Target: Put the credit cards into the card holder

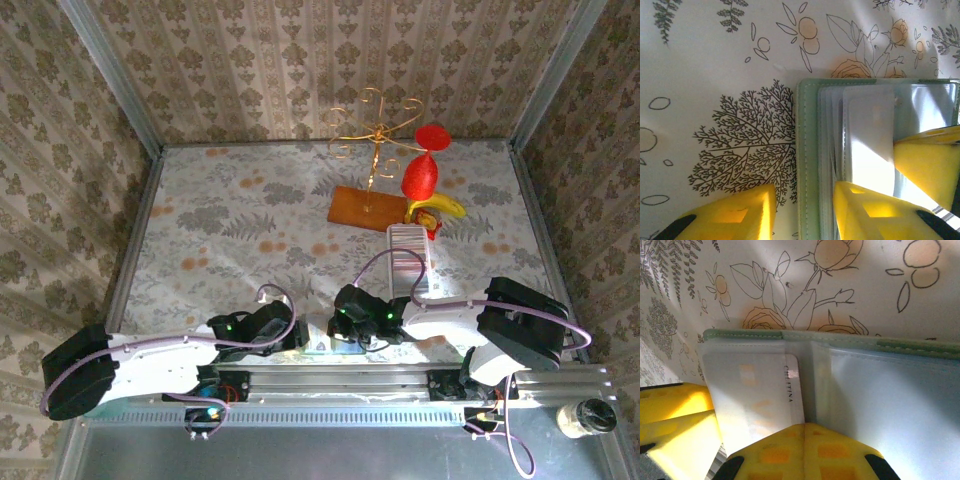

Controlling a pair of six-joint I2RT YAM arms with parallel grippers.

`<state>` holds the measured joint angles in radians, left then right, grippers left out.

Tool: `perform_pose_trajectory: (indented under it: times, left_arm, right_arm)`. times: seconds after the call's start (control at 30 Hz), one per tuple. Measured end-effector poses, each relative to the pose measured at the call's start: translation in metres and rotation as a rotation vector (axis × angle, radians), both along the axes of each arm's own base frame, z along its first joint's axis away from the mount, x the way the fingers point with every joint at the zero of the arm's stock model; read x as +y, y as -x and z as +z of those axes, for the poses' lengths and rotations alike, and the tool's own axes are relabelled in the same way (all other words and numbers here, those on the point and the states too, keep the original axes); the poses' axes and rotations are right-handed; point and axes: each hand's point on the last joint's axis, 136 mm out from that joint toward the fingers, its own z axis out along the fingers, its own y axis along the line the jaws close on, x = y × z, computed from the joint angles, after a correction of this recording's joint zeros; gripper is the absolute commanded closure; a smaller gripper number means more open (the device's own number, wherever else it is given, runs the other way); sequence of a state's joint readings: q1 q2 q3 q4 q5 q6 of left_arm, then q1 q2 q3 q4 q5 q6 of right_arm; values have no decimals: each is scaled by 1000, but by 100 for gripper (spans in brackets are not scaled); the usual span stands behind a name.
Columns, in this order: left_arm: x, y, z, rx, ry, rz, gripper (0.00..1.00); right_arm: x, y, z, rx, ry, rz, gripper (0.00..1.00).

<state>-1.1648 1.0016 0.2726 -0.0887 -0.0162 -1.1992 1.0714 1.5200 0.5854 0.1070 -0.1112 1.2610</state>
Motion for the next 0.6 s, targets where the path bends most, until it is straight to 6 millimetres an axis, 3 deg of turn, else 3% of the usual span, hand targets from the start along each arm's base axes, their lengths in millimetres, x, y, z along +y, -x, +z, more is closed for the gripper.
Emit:
perform_pose_trajectory:
  times: [0.23,0.6]
  left_arm:
    - [0,0,1,-2,16,18,73]
    - [-1,2,18,-16,107,37,71]
  right_arm:
    - [0,0,0,-3,-5,-1,99]
    - [2,-1,1,-8,-14,-1,99]
